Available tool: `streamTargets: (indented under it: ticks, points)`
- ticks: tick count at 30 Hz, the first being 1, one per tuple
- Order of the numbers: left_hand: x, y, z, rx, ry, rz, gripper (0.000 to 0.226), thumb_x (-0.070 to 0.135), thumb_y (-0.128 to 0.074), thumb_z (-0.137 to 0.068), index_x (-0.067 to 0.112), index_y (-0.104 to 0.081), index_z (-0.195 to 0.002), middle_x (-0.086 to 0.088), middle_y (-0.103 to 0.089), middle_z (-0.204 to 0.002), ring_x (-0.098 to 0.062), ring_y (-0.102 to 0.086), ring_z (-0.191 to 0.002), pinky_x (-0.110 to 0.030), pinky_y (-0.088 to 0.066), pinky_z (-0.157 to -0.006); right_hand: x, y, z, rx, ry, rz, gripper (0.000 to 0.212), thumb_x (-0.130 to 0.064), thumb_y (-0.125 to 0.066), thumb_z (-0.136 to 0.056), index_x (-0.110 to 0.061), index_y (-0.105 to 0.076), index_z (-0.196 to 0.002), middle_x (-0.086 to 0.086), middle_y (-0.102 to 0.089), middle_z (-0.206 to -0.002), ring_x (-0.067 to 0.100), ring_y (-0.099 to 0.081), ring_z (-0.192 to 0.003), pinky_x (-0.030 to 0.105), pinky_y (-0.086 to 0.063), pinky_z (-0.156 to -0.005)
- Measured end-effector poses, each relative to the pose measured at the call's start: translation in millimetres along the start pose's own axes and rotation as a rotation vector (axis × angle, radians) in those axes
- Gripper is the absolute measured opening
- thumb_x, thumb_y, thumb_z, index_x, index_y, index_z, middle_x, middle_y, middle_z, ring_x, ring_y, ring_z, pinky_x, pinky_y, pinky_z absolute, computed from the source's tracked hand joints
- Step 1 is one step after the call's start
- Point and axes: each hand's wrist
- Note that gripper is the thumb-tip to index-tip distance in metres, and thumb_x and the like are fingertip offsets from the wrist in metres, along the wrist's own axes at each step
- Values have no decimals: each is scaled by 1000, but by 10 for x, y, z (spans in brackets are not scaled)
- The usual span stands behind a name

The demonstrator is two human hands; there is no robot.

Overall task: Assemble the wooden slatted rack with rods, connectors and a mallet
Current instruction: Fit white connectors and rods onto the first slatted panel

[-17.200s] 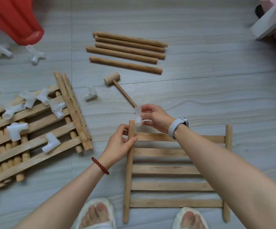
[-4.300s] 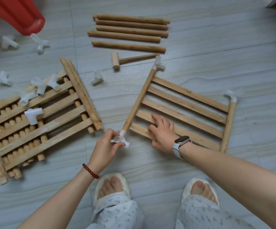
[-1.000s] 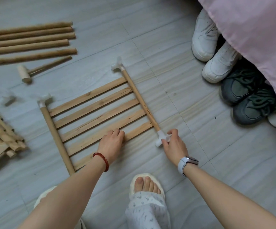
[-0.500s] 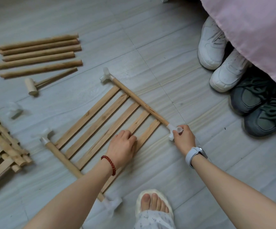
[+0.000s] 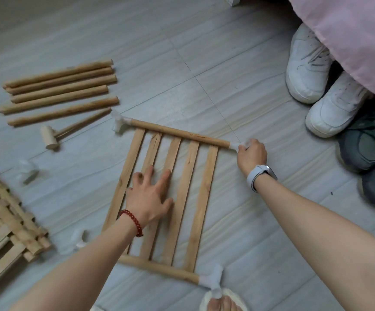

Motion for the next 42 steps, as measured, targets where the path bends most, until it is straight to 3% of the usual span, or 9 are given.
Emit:
streamTargets:
  ticks: [4,8,14,18,27,37,40,42]
  points:
    - [-2,190,-129,148,-19,-108,61,57,-45,-87,36,-23,-140,-9,-25,-146,-32,-24,-133,-46,-36,-100,-171,-36,-154,-59,84,17,29,-13,-45,-96,1,-53,-120,22,-47,-125,37,-50,-110,34,-39,-84]
    - [102,424,-639,256,-69,-169,81,62,-45,-87,32,-4,-150,-7,3,-159,-33,6,-145,-58,-4,-113,-265,-137,-219,-88,99,-10,29,-14,-47,-96,-2,-53,-121,21,-48,-124,35,-50,-110,33,-40,-85]
    - [144,540,-1224,133,-129,-136,106,78,-46,-75,28,11,-150,-1,10,-159,-31,16,-144,-59,8,-113,-278,-244,-315,-35,19,-119,33,-17,-46,-96,-3,-51,-125,17,-51,-125,31,-52,-108,25,-34,-75]
    - [126,515,-1239,140,-154,-126,103,77,-44,-77,28,10,-150,1,14,-159,-31,20,-143,-61,9,-112,-309,-295,-327,25,-27,-107,39,-24,-48,-95,-5,-52,-129,17,-55,-124,31,-55,-107,26,-36,-74]
    - [67,436,-1274,172,-234,-4,98,71,-51,-78,28,-2,-151,6,7,-159,-30,23,-142,-63,19,-104,-330,-342,-280,43,108,-31,32,-23,-50,-96,-1,-58,-117,16,-53,-113,31,-52,-102,27,-31,-76]
    - [59,407,-1360,154,-221,24,103,70,-51,-78,26,6,-151,5,15,-158,-30,26,-141,-64,21,-102,-313,-387,-364,-23,142,11,34,-26,-50,-97,4,-61,-110,19,-52,-112,31,-50,-105,22,-31,-76]
    - [86,485,-1368,155,-191,-43,104,72,-47,-79,24,13,-150,1,19,-158,-31,24,-142,-64,15,-106,-318,-290,-359,-148,155,-4,23,-28,-47,-98,-11,-62,-101,15,-49,-107,25,-49,-91,16,-30,-65]
    - [126,512,-1298,185,-156,-37,103,70,-46,-82,22,13,-150,-4,20,-157,-31,22,-143,-62,11,-110,-253,-179,-230,-186,149,-71,24,-27,-46,-98,-20,-56,-118,6,-46,-106,17,-46,-91,13,-31,-70]
Point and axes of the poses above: each hand's wrist, its own z-axis away from the middle knuckle, its own y-axis out of the back of the hand, x = y × z
